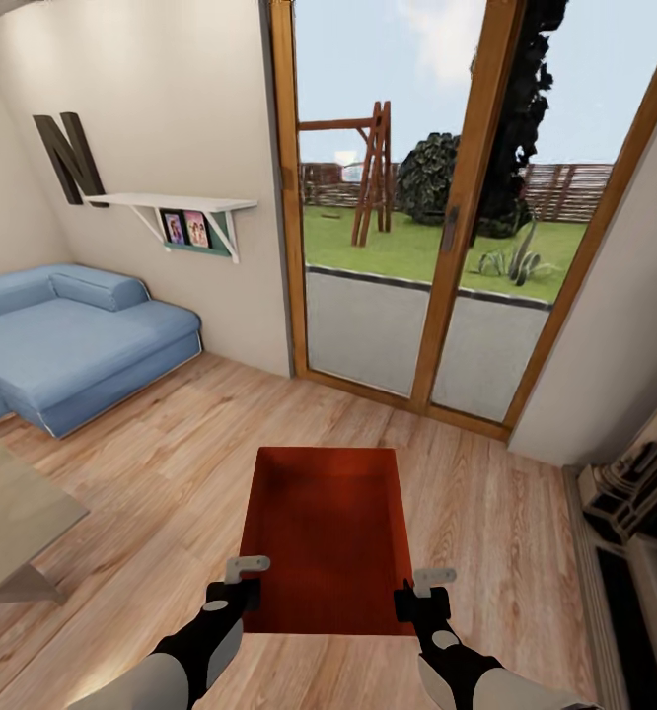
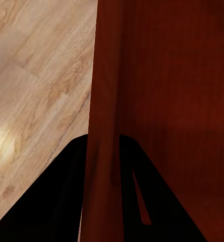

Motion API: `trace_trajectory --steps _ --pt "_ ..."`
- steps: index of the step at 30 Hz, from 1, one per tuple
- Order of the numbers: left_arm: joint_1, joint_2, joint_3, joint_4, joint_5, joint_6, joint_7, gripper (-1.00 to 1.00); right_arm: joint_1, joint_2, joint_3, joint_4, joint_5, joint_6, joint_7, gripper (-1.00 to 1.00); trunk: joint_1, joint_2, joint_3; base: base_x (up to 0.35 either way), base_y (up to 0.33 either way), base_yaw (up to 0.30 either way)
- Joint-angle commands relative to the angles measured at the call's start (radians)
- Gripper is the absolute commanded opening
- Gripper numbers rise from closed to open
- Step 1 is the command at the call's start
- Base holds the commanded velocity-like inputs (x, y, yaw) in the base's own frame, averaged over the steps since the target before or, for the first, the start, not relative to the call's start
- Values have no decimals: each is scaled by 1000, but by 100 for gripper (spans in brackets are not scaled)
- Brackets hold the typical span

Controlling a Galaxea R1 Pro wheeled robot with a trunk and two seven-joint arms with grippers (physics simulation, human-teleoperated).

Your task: Move the two storage containers from the living room to the garage. In the garage, place one container on the floor and stack the other container on top of it (either order is fine).

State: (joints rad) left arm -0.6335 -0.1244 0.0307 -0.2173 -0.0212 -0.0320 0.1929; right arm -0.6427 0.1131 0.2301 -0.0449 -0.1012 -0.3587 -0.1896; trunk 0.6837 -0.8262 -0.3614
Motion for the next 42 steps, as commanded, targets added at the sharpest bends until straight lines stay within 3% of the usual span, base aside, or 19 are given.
trace_trajectory --steps 1,42 --pt "0 0 8 3 -6 -3 25 -100 -2 0 -48 -3 2 -3 -2 -100 0 -1 1 0 0 0" --pt "0 1 8 3 -7 -5 25 -100 -2 0 -48 -3 1 -3 -2 -100 0 -1 67 0 0 0"
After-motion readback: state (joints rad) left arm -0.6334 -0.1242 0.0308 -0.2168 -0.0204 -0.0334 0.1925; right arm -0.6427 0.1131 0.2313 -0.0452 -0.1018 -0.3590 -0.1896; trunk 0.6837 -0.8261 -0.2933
